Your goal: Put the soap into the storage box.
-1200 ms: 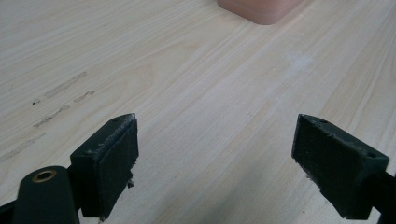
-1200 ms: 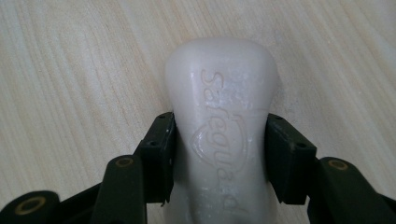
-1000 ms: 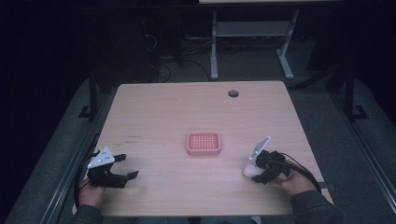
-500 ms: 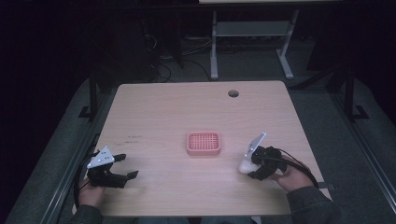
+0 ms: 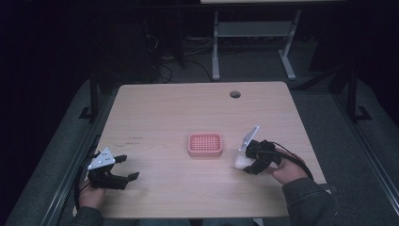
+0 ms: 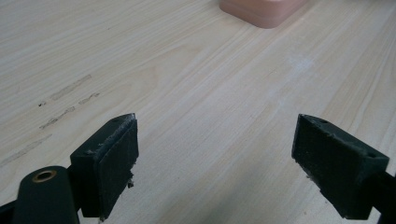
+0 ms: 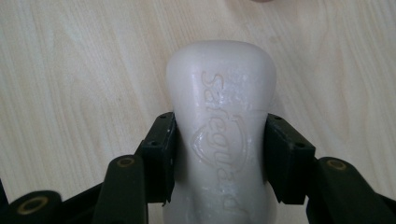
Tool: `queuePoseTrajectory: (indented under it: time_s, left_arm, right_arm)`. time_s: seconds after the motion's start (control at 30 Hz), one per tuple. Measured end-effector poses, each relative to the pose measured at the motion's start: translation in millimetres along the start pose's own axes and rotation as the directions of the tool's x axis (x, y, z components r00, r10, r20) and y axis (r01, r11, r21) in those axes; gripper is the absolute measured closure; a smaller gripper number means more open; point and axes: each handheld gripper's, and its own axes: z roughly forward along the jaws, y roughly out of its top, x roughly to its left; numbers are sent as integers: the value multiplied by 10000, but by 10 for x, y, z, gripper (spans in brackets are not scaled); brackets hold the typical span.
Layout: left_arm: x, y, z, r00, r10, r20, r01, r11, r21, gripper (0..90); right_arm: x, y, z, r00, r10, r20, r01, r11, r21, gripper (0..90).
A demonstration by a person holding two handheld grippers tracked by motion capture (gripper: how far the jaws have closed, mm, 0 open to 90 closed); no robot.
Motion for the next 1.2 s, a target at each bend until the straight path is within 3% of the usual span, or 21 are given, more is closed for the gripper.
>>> queuePoseTrajectory:
  time_s: [0.3, 1.2]
  left_arm:
    - [2, 1, -1, 10000, 23, -6, -23, 10000, 0, 139]
    - [5, 6, -6, 10000, 34, 19, -34, 10000, -30, 139]
  right_arm:
    - [-85, 98, 5, 9999, -100, -100, 99, 9998, -192, 486]
    - [-193, 486, 24, 9978, -635, -172, 634, 9979, -105, 486]
